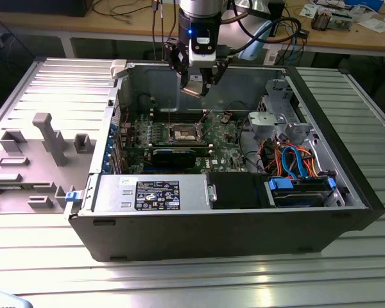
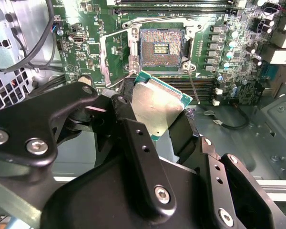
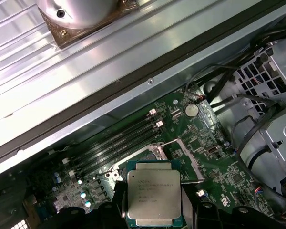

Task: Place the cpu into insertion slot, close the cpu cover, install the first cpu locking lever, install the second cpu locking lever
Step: 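Place the cpu into insertion slot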

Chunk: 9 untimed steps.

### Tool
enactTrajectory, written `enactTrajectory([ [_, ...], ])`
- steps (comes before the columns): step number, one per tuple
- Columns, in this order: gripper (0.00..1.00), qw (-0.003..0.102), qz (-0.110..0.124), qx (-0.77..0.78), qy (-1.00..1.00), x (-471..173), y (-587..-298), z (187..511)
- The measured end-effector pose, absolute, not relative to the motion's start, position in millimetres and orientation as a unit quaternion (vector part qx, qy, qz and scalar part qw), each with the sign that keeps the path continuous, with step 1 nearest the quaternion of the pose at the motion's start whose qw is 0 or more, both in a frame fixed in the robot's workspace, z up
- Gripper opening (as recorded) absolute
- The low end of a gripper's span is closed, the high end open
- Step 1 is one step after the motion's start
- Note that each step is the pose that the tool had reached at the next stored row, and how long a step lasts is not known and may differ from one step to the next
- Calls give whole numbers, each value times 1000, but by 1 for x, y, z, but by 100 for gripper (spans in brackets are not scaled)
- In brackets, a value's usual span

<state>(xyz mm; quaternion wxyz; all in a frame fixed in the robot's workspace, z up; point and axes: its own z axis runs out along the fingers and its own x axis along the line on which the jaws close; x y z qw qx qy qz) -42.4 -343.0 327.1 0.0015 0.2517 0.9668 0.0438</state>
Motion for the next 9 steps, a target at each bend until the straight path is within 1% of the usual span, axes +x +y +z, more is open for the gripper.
enactTrajectory([
  [9,55,2,44,255,966,-42,-343,327],
])
